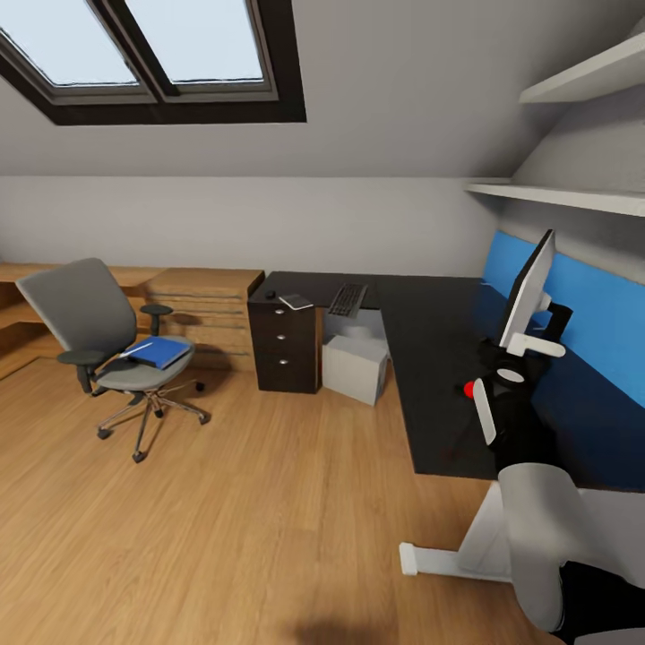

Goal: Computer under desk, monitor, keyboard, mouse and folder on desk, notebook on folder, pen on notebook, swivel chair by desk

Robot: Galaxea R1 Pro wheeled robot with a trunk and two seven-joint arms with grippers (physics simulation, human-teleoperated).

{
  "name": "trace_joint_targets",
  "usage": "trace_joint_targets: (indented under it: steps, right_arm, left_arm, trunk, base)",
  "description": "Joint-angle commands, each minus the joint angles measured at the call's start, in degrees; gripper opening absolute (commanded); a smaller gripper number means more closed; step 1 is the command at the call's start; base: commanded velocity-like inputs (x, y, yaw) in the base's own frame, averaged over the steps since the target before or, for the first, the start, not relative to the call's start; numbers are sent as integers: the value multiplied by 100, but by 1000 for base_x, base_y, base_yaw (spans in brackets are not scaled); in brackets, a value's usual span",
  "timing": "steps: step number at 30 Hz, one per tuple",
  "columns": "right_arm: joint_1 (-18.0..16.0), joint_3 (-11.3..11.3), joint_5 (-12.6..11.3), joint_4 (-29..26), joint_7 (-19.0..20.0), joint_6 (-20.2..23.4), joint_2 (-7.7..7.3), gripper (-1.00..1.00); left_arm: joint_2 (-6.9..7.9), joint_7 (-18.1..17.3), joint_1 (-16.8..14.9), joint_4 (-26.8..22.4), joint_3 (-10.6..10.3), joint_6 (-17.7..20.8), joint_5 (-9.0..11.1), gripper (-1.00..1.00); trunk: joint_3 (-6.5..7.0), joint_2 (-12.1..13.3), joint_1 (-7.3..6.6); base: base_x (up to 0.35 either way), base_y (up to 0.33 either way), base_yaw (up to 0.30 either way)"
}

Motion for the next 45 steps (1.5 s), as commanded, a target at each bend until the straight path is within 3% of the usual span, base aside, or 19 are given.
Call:
trace_joint_targets:
  steps: [1,45]
  right_arm:
    - [-1,-1,63,-4,-6,52,0,100]
    - [64,5,62,-12,-6,45,2,100]
  left_arm:
    - [-1,2,-3,0,-5,-16,34,100]
    - [-10,2,-3,-2,-5,-16,26,100]
  trunk:
    - [-3,-3,0]
    - [109,-3,0]
  base:
    - [0,0,-39]
    - [0,-1,-62]
